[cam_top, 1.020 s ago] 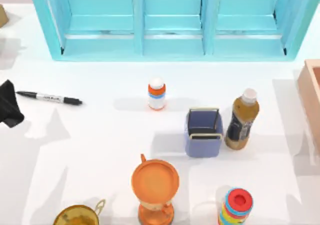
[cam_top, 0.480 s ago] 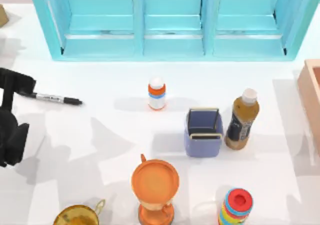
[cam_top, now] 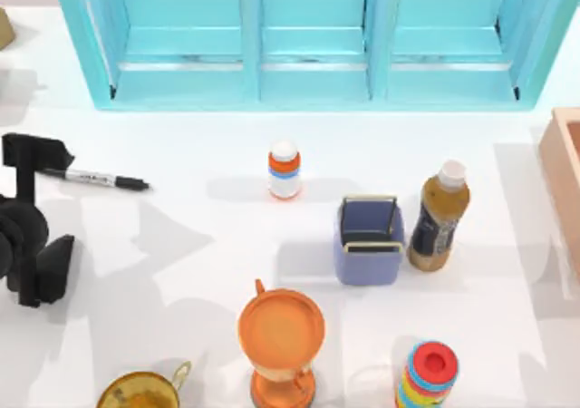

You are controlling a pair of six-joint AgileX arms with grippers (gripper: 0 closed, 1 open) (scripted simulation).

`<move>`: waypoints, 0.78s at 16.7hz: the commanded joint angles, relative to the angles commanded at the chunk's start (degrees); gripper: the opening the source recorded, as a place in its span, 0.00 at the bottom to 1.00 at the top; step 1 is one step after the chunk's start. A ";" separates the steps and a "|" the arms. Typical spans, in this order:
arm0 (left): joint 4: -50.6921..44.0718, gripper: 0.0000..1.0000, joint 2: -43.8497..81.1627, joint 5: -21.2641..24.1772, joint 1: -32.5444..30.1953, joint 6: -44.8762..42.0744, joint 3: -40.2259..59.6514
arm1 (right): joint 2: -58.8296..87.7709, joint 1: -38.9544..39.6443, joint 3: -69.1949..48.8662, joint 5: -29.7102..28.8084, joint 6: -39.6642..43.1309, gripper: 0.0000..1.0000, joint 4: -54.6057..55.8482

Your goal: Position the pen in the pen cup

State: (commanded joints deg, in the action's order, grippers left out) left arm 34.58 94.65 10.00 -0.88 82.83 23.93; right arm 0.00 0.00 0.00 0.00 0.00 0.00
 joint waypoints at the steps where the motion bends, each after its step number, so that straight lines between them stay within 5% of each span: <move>1: 0.00 1.00 0.00 0.00 0.00 0.00 0.00 | 0.00 0.00 0.00 0.00 0.00 1.00 0.00; 13: 8.82 1.00 24.25 -1.93 -2.85 1.57 15.43 | 0.00 0.00 0.00 0.00 0.00 1.00 0.00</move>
State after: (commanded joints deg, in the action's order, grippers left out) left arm 43.39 118.90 8.06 -3.73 84.39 39.37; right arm 0.00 0.00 0.00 0.00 0.00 0.00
